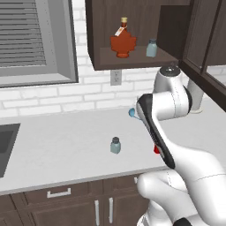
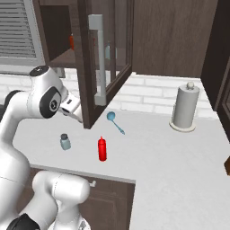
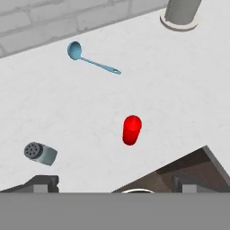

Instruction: Put the shaker and condiment bottle from the counter next to their counterparts in the cabinet.

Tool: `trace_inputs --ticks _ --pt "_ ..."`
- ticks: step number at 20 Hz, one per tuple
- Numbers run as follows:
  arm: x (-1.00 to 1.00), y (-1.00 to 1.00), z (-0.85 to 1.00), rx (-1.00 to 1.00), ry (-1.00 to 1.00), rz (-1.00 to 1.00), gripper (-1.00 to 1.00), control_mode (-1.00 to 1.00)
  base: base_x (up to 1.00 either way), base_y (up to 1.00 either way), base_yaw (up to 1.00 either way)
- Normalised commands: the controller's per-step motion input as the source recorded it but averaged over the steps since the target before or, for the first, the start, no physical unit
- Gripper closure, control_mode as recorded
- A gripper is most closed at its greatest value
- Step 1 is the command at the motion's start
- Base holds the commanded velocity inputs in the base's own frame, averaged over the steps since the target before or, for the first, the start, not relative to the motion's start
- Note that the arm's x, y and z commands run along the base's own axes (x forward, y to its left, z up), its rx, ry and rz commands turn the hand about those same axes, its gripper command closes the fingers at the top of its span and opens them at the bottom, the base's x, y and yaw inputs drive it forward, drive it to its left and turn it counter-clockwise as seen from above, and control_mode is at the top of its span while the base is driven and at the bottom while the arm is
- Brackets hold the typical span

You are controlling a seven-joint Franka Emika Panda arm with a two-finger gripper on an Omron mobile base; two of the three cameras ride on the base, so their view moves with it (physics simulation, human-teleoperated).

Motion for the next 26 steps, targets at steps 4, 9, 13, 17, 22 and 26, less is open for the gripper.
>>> trace_inputs --ticks 4,9,13,17,22,26 --pt "0.0 -0.12 -0.08 0.02 0.0 -0.08 -1.0 -1.0 0.0 0.0 0.0" --pt "0.0 -0.17 -0.09 0.03 0.0 -0.07 -1.0 -1.0 0.0 0.0 0.0" --pt "0.0 -0.1 -0.15 0.01 0.0 -0.05 -1.0 -1.0 0.0 0.0 0.0" --pt "0.0 -0.09 -0.24 0.0 0.0 -0.05 -1.0 -1.0 0.0 0.0 0.0" --pt "0.0 -0.1 -0.22 0.0 0.0 -0.05 -1.0 -1.0 0.0 0.0 0.0" --pt "0.0 -0.11 -0.14 0.0 0.0 -0.04 -1.0 -1.0 0.0 0.0 0.0"
